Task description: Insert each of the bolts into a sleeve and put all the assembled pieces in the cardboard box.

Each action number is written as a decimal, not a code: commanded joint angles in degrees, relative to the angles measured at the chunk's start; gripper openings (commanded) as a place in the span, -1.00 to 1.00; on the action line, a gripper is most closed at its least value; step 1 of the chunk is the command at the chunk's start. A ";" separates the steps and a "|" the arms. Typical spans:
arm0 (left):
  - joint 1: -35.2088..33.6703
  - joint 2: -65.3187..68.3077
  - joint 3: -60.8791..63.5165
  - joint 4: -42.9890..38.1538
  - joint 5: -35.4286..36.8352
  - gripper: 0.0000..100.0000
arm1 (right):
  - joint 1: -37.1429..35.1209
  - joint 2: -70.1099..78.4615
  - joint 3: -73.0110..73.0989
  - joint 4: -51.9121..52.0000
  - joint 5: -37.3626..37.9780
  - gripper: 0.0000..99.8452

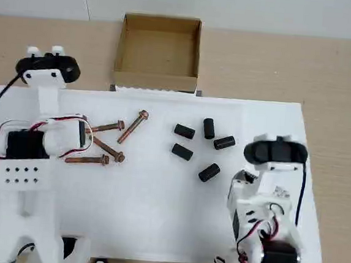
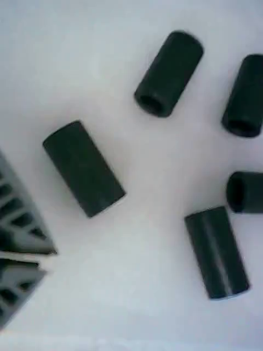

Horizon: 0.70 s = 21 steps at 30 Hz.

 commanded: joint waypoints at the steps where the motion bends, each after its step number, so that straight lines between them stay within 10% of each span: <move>1: -0.26 1.32 -0.31 -0.09 0.09 -0.99 | -0.04 15.43 -12.84 1.63 -3.43 -0.99; 21: -0.44 14.33 -0.04 -3.96 3.52 -0.99 | -14.90 71.60 -51.60 21.41 -32.70 -0.99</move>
